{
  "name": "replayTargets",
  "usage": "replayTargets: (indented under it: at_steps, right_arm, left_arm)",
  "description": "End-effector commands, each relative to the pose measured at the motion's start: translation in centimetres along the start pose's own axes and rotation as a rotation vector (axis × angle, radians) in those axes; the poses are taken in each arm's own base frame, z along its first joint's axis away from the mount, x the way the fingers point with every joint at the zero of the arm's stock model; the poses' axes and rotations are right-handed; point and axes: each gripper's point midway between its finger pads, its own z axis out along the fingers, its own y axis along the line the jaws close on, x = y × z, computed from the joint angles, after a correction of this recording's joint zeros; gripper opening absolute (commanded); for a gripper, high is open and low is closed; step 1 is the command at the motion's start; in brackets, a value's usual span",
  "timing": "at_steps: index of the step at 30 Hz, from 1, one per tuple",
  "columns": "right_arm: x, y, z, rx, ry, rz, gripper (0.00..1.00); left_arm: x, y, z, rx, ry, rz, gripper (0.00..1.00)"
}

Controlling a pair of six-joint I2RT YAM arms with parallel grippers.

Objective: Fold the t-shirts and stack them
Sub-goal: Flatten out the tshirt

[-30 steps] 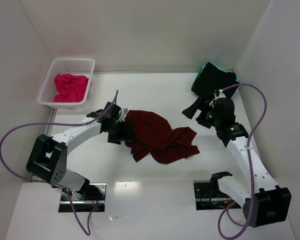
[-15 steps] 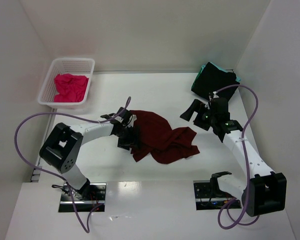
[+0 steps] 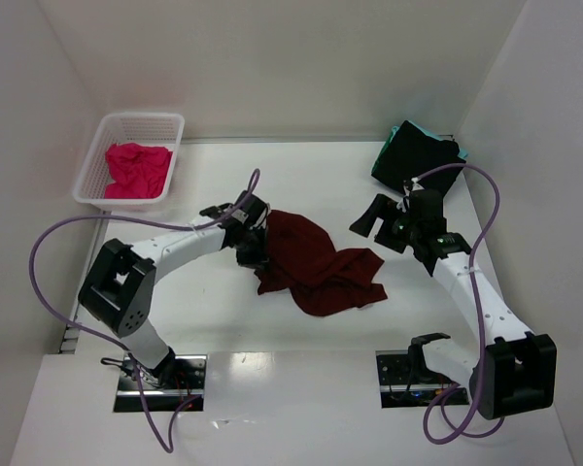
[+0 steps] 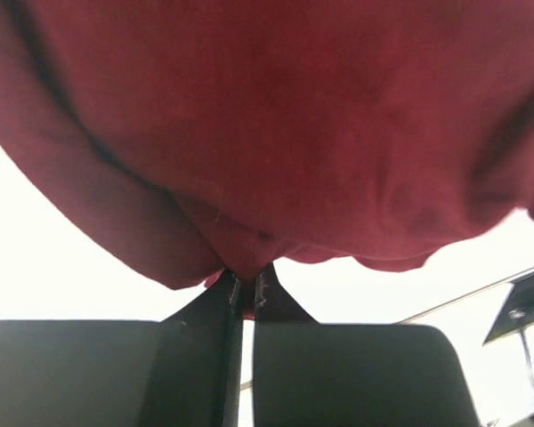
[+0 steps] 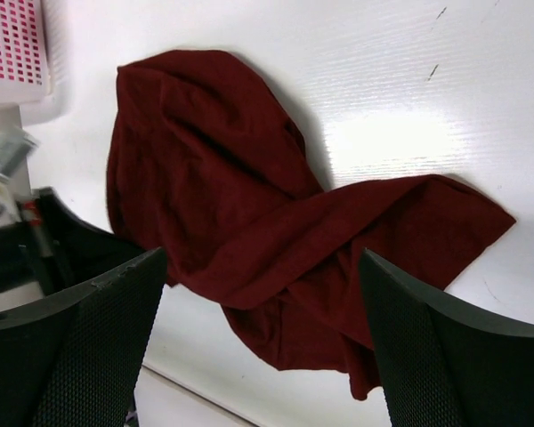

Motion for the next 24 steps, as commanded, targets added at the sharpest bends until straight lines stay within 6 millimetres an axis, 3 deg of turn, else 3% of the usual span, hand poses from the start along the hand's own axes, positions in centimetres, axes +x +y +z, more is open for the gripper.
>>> replayTargets:
  at_steps: [1, 3, 6, 8, 10, 12, 16, 24]
  right_arm:
    - [-0.3, 1.2, -0.4, -0.047, -0.015, -0.038, 0.92]
    - [-0.4, 1.4, -0.4, -0.060, -0.015, -0.047, 0.92]
    - [-0.5, 1.7, -0.4, -0.074, -0.019, -0.051, 0.92]
    - [-1.1, 2.5, -0.7, -0.103, -0.041, -0.063, 0.90]
    - [-1.4, 3.1, -0.8, -0.131, -0.048, -0.053, 0.90]
    - [-1.7, 4.3, -0.8, -0.180, -0.060, -0.068, 0.90]
    - [-2.6, 6.5, -0.8, -0.229, -0.076, -0.084, 0.94]
    - [-4.4, 8.7, -0.8, -0.278, -0.113, -0.100, 0.99]
  left_arm:
    - [-5.5, -2.6, -6.2, 0.005, -0.183, 0.051, 0.00]
    - [-7.8, -4.1, -9.1, 0.018, -0.246, 0.084, 0.04]
    - [-9.7, -5.1, -11.6, 0.016, -0.316, 0.096, 0.01]
    - [-12.2, -6.1, -15.5, 0.040, -0.430, 0.107, 0.00]
    - [-13.6, -6.9, -17.6, 0.064, -0.493, 0.106, 0.00]
    - [-16.0, -8.7, -22.1, 0.099, -0.620, 0.130, 0.00]
    - [-18.6, -10.2, -26.8, 0.116, -0.762, 0.143, 0.00]
    - [-20.6, -11.5, -33.7, 0.132, -0.940, 0.174, 0.00]
